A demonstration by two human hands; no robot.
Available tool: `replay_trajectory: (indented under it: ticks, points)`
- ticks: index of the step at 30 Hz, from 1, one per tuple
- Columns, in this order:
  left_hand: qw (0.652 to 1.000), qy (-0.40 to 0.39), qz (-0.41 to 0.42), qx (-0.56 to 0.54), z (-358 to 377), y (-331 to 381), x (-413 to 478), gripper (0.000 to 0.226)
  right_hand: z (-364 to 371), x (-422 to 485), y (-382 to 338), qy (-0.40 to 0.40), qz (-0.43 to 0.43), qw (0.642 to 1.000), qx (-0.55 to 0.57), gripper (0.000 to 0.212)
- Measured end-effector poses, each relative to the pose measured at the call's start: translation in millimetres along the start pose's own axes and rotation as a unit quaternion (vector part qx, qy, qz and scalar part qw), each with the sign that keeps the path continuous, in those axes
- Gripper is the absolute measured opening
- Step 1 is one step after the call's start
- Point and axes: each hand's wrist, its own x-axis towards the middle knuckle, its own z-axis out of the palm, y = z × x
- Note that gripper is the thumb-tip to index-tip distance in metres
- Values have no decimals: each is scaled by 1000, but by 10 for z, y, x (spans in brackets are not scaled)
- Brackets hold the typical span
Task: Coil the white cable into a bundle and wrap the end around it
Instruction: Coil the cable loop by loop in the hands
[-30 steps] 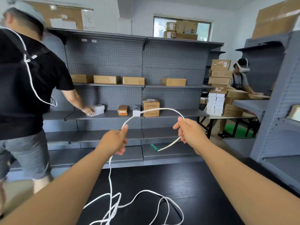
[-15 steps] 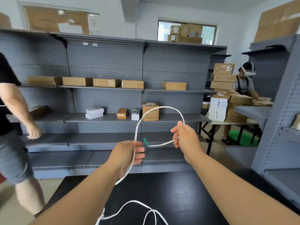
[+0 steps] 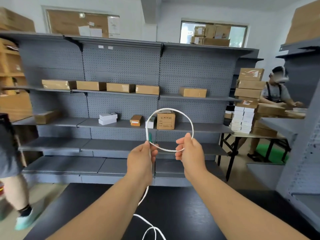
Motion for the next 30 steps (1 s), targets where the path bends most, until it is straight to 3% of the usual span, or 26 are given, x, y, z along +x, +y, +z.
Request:
replay_trajectory:
  ticks: [10,17,26,28,30]
  points:
    - [999,24,23,-37,191,-62,-183,22,-120,-75,121,-18,55,997,45,42]
    - [995,24,89,30,184,-120,-209,26,-114,-96,150,-13,78,995,56,42]
    - [984,7,151,91,79,159,130,21,59,-88,35,-118,151,980,55,28]
    - [973,-14,184,140,36,278,233,17,83,-39,-1,-127,145,981,24,36]
    - [953,-40,217,206,-26,412,332,17,67,50,-39,-84,108,990,-16,62]
